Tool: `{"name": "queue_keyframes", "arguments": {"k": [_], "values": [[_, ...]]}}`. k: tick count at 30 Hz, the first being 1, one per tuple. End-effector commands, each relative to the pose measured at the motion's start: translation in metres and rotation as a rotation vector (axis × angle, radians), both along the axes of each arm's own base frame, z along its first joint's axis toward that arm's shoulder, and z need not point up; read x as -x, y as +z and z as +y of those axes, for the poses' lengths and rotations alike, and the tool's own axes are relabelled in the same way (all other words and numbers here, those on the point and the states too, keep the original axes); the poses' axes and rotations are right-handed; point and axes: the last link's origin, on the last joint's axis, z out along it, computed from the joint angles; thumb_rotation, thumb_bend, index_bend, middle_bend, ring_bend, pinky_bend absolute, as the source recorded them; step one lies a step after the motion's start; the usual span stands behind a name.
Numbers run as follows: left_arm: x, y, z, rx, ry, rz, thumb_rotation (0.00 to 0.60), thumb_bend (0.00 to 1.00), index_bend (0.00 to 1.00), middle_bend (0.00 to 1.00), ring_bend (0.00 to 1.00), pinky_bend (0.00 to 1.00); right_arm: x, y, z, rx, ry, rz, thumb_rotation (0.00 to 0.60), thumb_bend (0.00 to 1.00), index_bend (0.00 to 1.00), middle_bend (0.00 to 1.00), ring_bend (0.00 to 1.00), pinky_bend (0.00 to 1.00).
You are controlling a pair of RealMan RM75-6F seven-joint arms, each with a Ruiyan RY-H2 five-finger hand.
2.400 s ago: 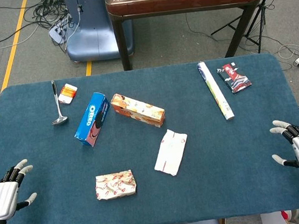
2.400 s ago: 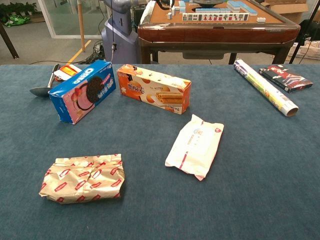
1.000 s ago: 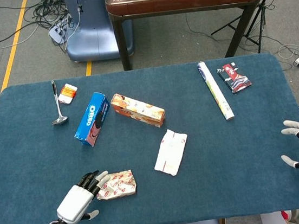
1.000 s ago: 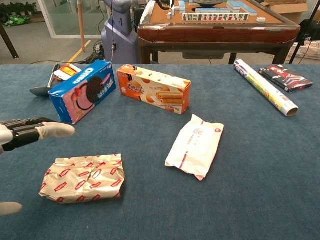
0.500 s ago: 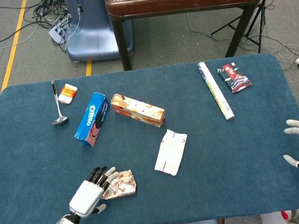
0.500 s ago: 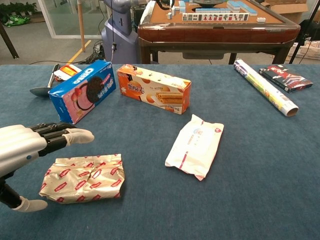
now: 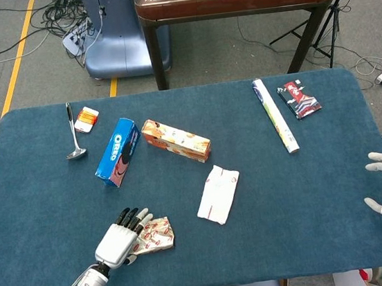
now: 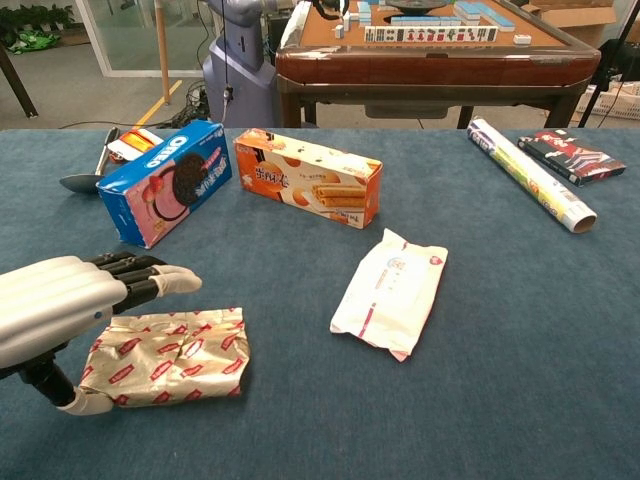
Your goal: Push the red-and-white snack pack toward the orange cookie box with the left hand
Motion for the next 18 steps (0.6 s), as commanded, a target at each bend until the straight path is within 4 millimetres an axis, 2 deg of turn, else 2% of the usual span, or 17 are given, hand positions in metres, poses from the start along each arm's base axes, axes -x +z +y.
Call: {"name": "queue_keyframes", "arguments": {"k": [1, 7, 18], "values": [[-0.003, -0.002, 0.002, 0.005, 0.0, -0.006, 0.6, 0.0, 0.0, 0.0, 0.0, 0.05, 0.0, 0.0, 0.0, 0.0, 0.0, 0.0, 0.6, 0.08, 0.35, 0.25, 0.23, 0.31], [-0.011, -0.005, 0.01, 0.005, 0.011, -0.027, 0.6, 0.0, 0.0, 0.0, 0.0, 0.05, 0.0, 0.0, 0.0, -0.002, 0.0, 0.001, 0.6, 0.08, 0.35, 0.25, 0.23, 0.31], [-0.029, -0.007, 0.038, -0.04, 0.003, -0.029, 0.6, 0.0, 0.0, 0.0, 0.0, 0.05, 0.001, 0.0, 0.0, -0.002, -0.001, 0.0, 0.6, 0.08, 0.35, 0.25, 0.23, 0.31]]}}
